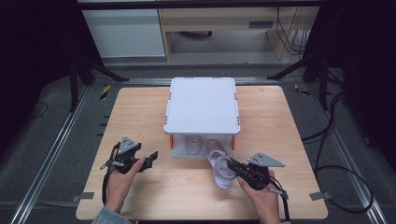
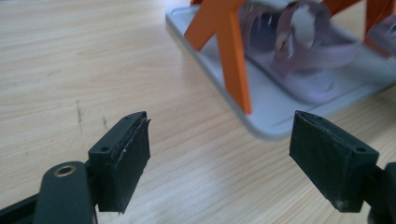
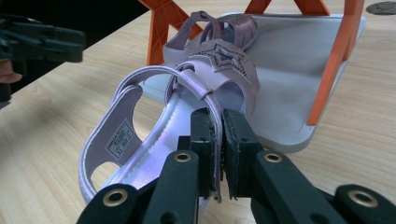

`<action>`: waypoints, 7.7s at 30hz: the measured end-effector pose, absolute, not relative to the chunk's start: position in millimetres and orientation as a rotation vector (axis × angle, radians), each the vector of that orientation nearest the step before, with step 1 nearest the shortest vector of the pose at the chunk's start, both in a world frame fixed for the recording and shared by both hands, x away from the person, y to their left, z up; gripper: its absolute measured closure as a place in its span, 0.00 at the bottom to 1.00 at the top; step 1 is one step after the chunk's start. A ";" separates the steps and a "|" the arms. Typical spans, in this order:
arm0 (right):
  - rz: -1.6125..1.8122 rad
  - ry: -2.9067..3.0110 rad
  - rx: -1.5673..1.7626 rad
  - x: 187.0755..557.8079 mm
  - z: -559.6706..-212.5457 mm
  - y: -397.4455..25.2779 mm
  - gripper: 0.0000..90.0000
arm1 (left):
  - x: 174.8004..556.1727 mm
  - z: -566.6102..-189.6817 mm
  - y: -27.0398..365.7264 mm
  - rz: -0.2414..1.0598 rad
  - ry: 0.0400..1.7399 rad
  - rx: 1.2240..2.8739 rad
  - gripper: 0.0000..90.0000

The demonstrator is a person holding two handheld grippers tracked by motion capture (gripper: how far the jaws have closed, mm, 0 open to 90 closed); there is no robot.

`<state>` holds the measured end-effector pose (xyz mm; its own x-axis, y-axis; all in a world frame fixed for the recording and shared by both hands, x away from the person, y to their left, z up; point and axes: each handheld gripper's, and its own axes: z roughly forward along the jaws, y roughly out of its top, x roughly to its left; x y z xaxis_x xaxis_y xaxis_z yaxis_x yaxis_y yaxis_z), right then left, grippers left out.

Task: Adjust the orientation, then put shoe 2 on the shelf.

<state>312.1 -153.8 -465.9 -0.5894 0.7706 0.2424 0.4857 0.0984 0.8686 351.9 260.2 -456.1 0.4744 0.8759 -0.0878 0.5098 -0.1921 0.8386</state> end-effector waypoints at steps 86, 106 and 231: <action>1.598 1.805 1.487 374.0 -493.5 -109.3 0.66 | 399.5 -367.6 149.7 0.559 0.962 1.896 0.96; 1.666 2.032 1.376 329.5 -482.7 -121.6 0.90 | 400.8 -366.8 150.1 0.535 0.983 1.891 0.96; 1.543 2.125 1.485 372.7 -498.5 -118.7 0.76 | 384.9 -359.0 168.4 0.593 0.980 1.798 0.49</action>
<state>372.7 -118.7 -498.5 -0.5098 0.7541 0.4140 0.6269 -0.0039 0.7791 384.9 168.4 -359.0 0.5575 0.8297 -0.0298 0.3588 -0.2084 0.9099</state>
